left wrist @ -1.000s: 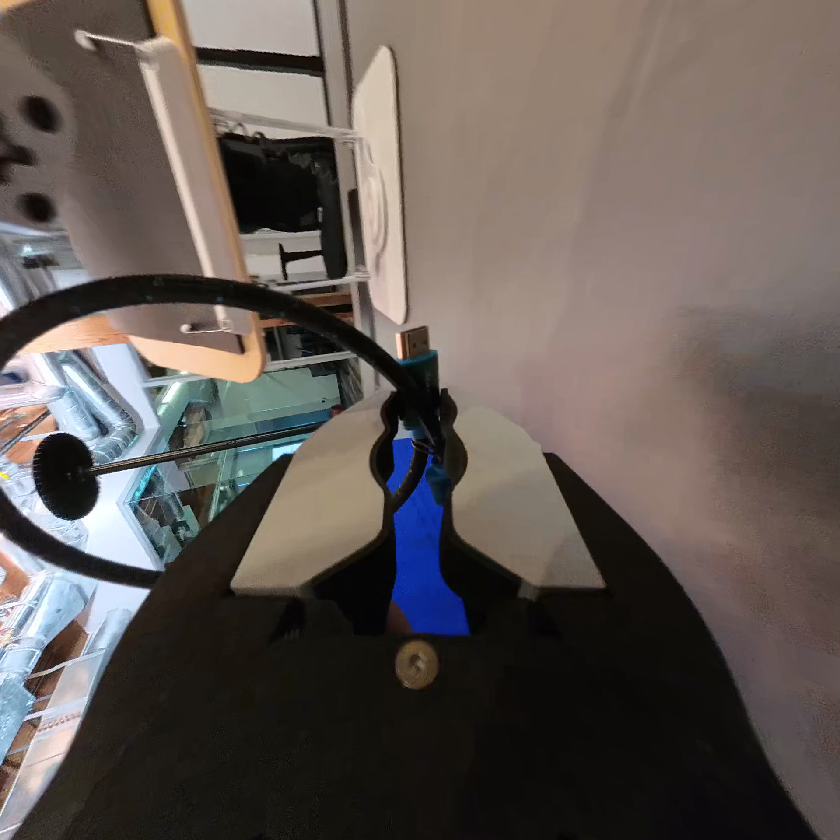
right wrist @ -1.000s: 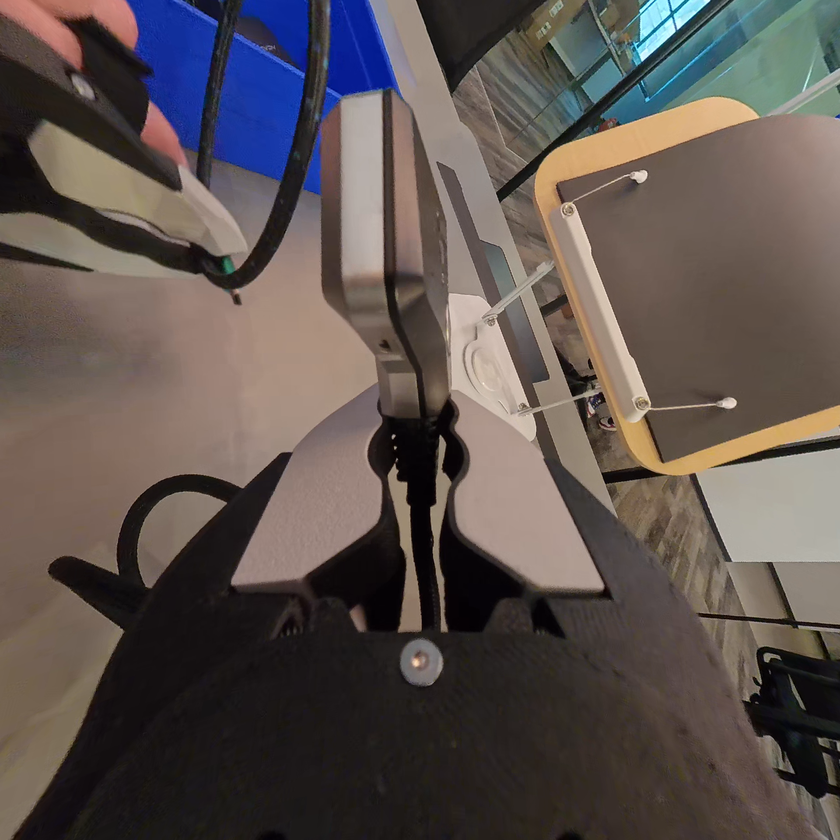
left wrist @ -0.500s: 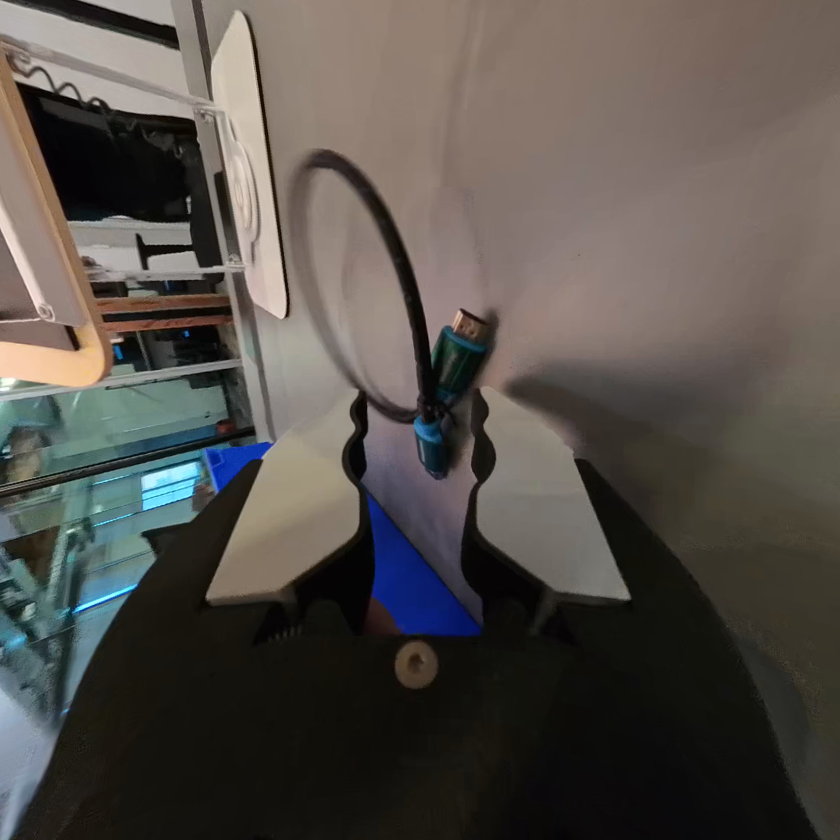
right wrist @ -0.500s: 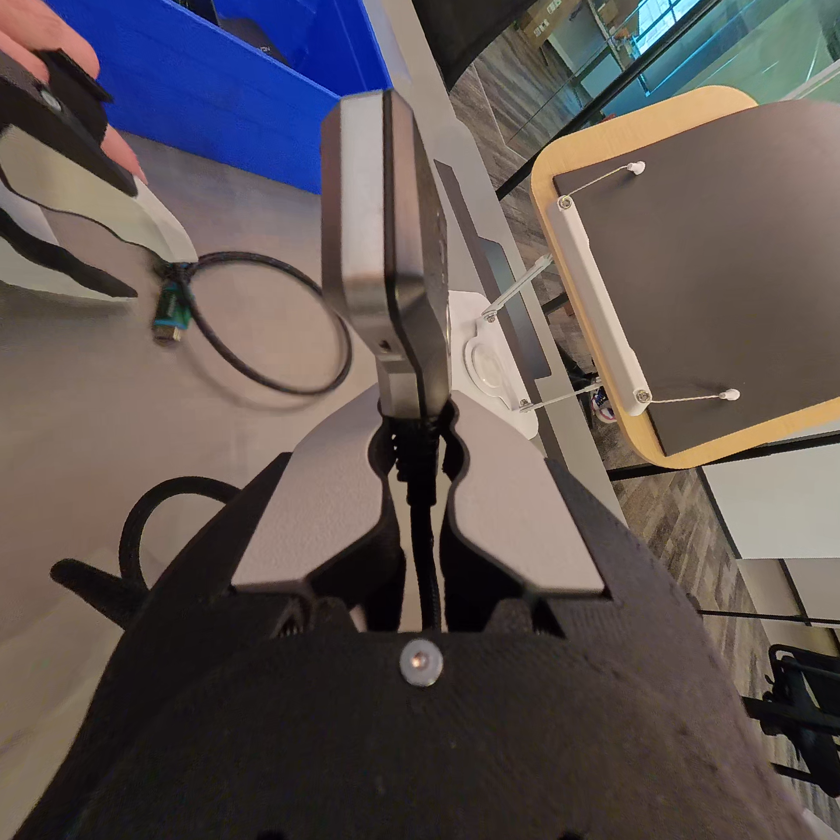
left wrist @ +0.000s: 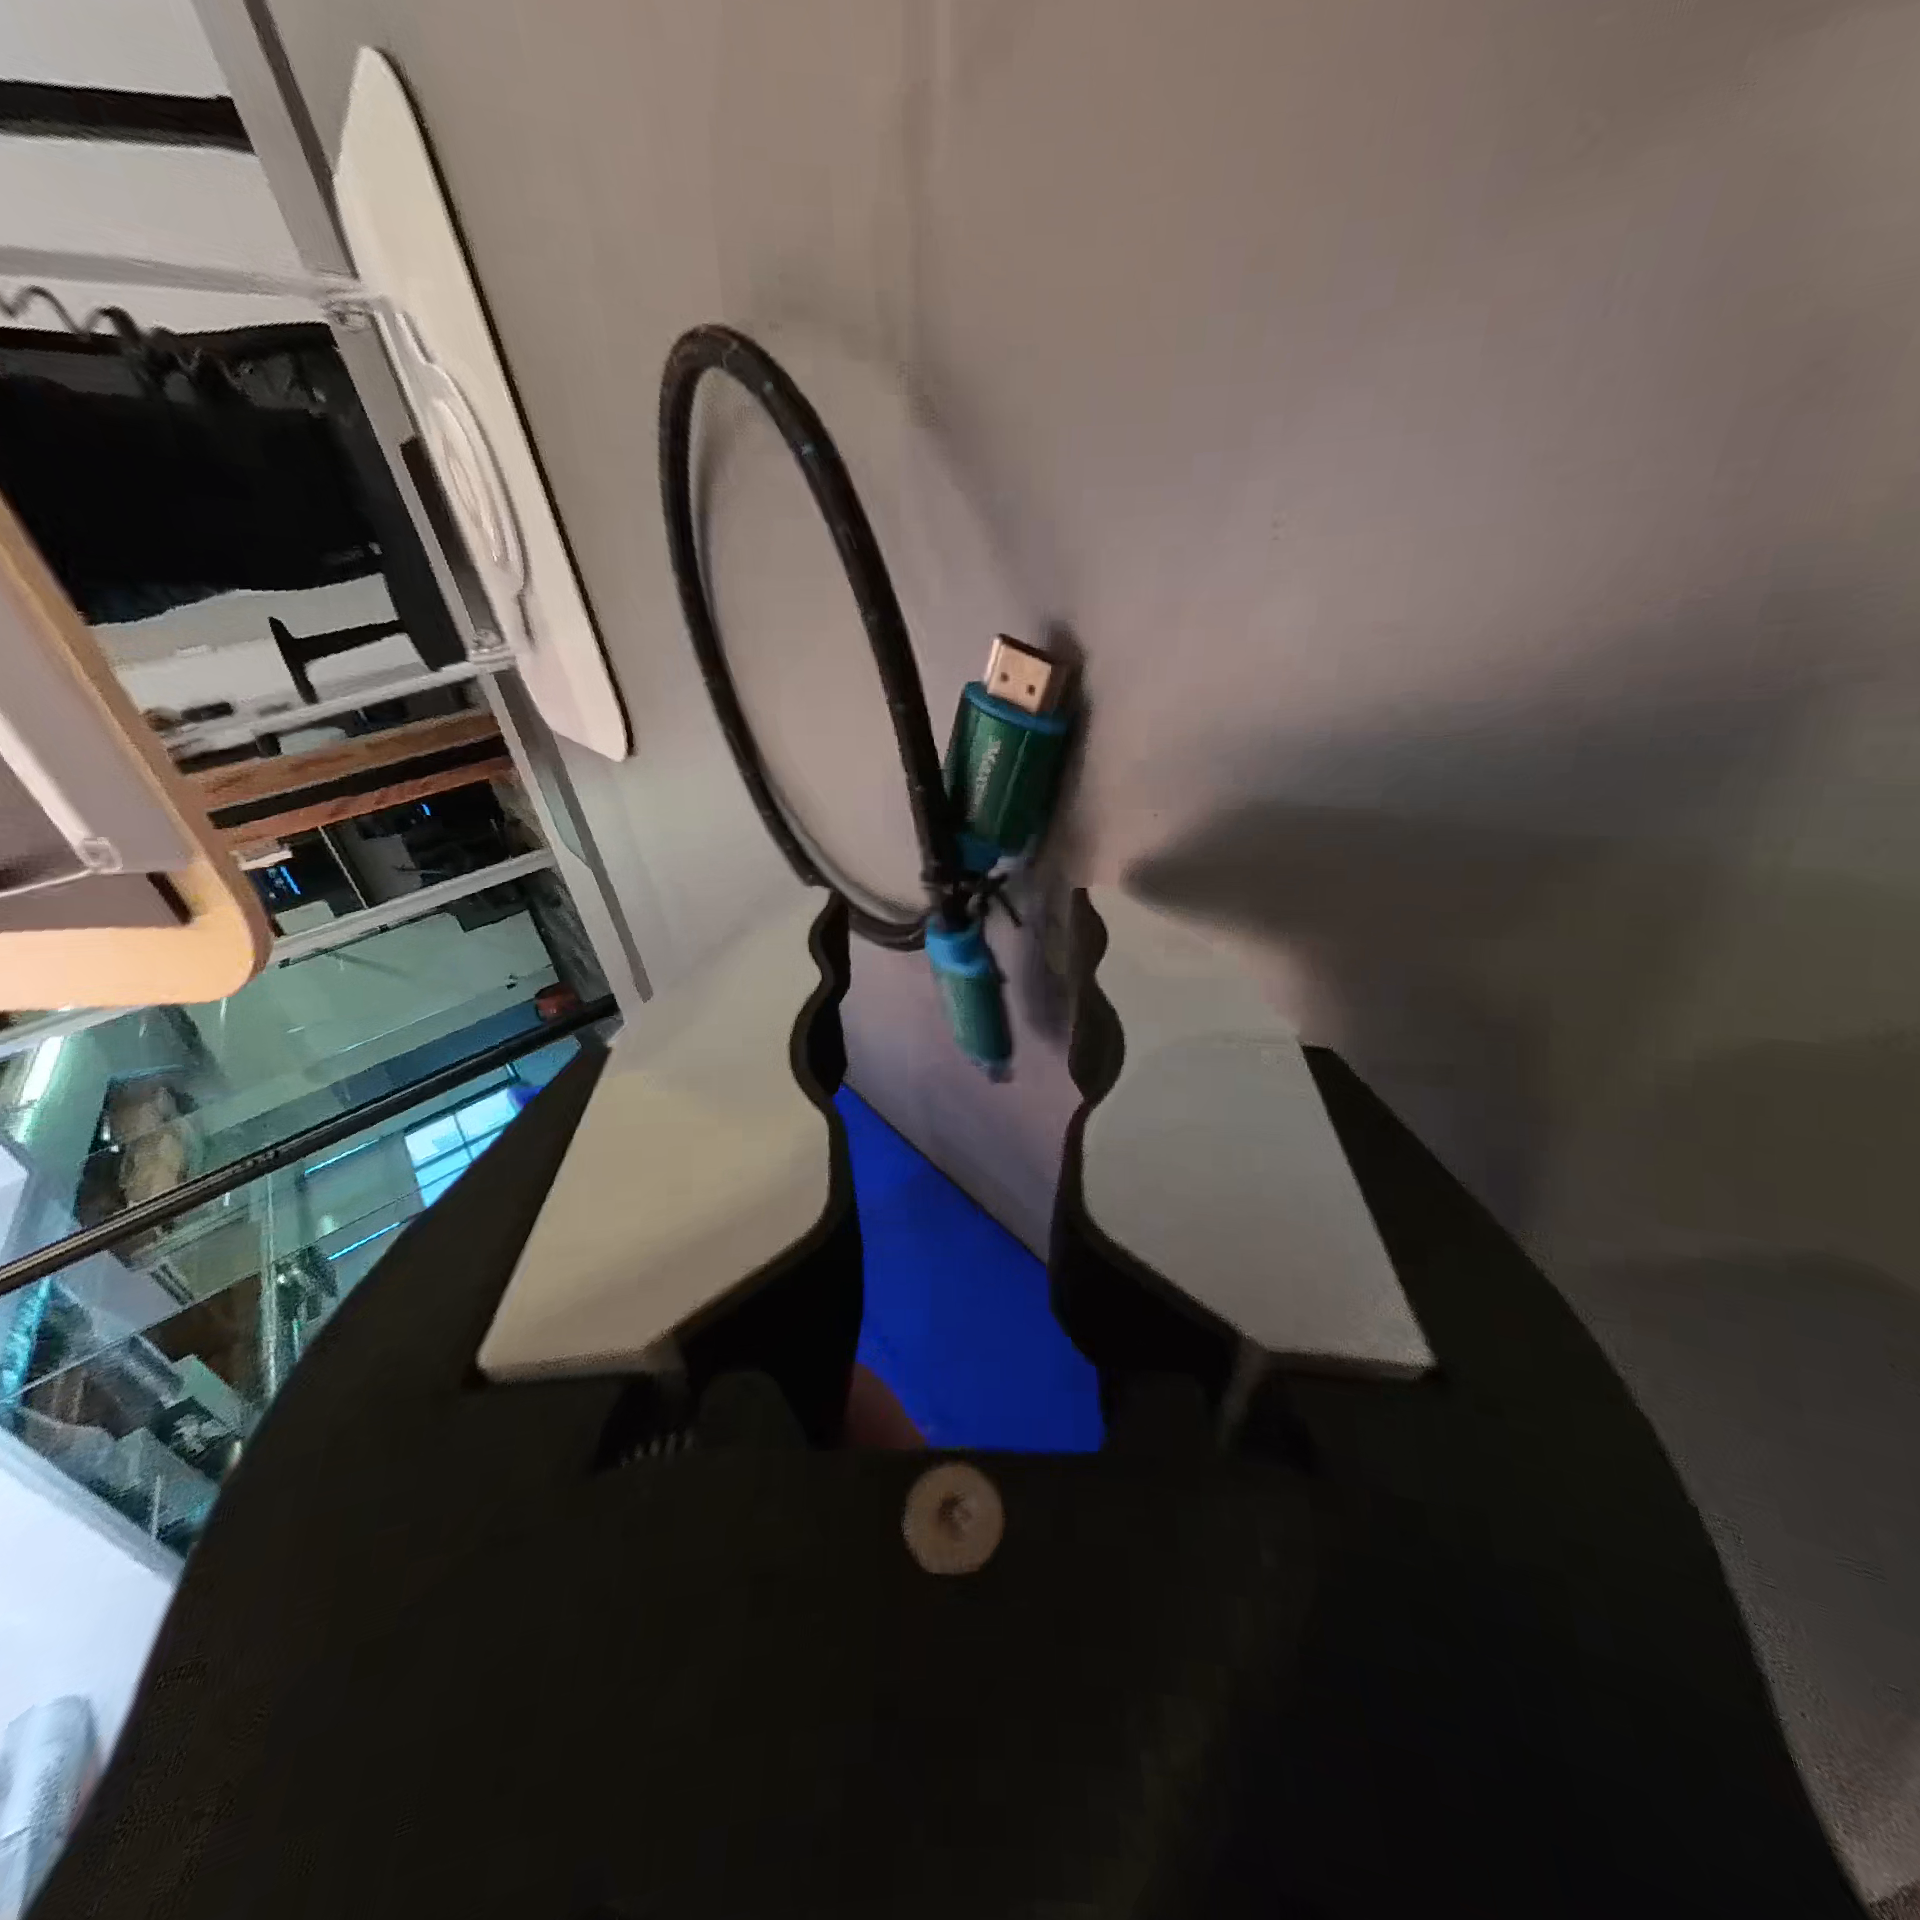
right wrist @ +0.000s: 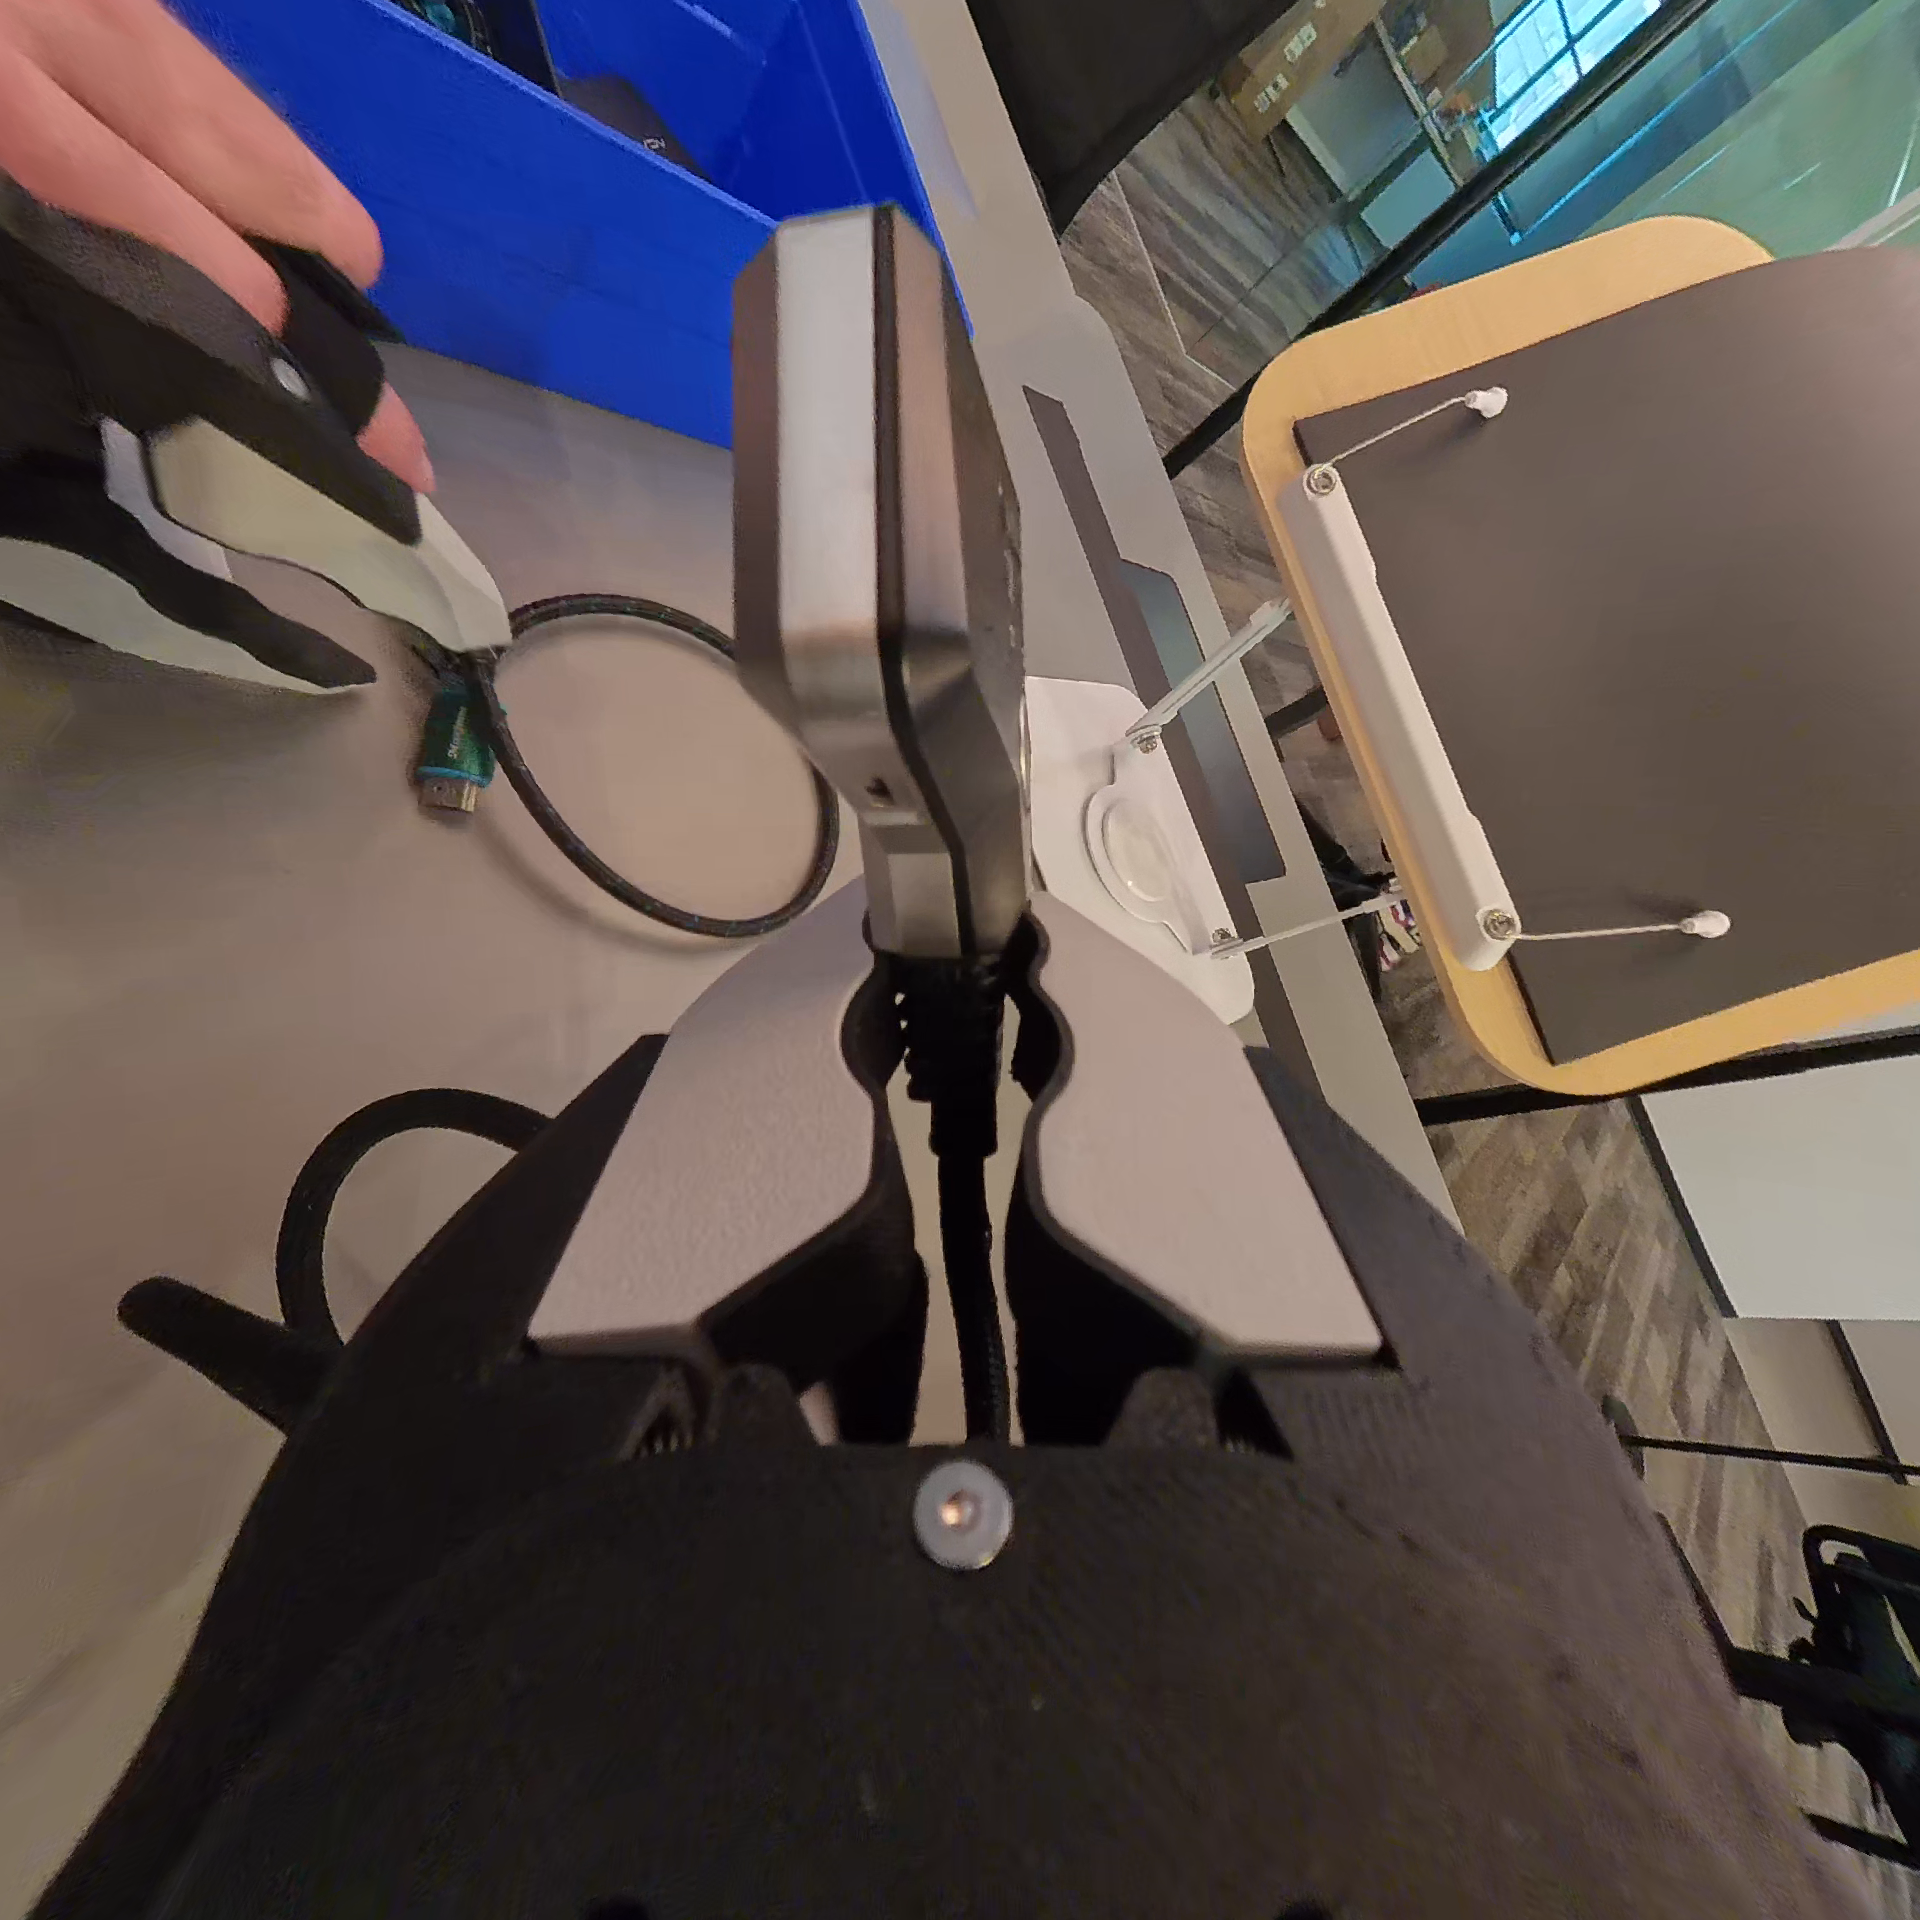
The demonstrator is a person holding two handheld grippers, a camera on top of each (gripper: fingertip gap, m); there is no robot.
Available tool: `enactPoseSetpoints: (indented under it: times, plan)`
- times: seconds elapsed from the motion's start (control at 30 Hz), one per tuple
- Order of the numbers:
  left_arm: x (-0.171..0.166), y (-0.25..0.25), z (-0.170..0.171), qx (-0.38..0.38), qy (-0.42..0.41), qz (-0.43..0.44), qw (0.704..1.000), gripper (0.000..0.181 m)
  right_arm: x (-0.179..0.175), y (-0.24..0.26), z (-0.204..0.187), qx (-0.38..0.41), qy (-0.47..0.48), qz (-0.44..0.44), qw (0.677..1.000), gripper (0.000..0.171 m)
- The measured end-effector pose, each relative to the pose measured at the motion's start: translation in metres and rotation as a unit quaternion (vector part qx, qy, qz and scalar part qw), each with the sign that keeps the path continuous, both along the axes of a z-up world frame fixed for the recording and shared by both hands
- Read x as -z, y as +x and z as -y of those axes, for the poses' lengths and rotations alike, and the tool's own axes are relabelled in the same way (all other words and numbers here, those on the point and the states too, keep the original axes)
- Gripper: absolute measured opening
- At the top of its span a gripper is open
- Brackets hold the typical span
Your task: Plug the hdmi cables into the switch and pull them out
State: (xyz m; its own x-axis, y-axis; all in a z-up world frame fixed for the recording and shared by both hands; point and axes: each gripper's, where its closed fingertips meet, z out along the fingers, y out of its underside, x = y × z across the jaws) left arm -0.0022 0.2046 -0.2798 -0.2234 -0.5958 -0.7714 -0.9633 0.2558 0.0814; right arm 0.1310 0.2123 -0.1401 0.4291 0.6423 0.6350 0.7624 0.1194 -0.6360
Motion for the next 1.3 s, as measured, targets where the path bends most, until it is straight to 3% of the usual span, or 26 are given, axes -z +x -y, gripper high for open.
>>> enactPoseSetpoints:
  times: [0.23, 0.4, 0.57, 0.83, 0.9, 1.17, 1.3]
  plan:
    - [0.013, 0.012, -0.006, -0.022, -0.021, -0.014, 0.999, 0.021, -0.001, -0.005, 0.004, -0.023, -0.004, -0.019, 1.000, 0.017]
    - [0.013, 0.024, -0.005, -0.019, -0.031, 0.012, 0.999, 0.020, -0.005, -0.006, 0.005, -0.032, -0.008, -0.039, 0.999, 0.017]
    - [0.014, 0.039, 0.015, -0.020, -0.102, 0.082, 0.991, 0.019, -0.006, -0.005, 0.006, -0.035, -0.006, -0.041, 0.999, 0.017]
    - [0.015, 0.034, 0.026, -0.019, -0.168, 0.098, 0.981, 0.027, -0.006, -0.002, 0.006, -0.031, -0.009, -0.041, 0.999, 0.017]
    - [0.010, 0.034, 0.025, -0.012, -0.161, 0.103, 0.982, 0.007, -0.006, -0.001, 0.006, -0.030, -0.009, -0.040, 0.999, 0.017]
    - [-0.001, 0.034, 0.030, -0.004, -0.184, 0.120, 0.976, 0.006, -0.009, 0.005, 0.005, -0.023, -0.005, -0.042, 0.999, 0.017]
    - [-0.032, 0.035, 0.037, -0.002, -0.257, 0.185, 0.949, 0.006, -0.012, 0.009, 0.004, -0.017, -0.004, -0.047, 0.999, 0.017]
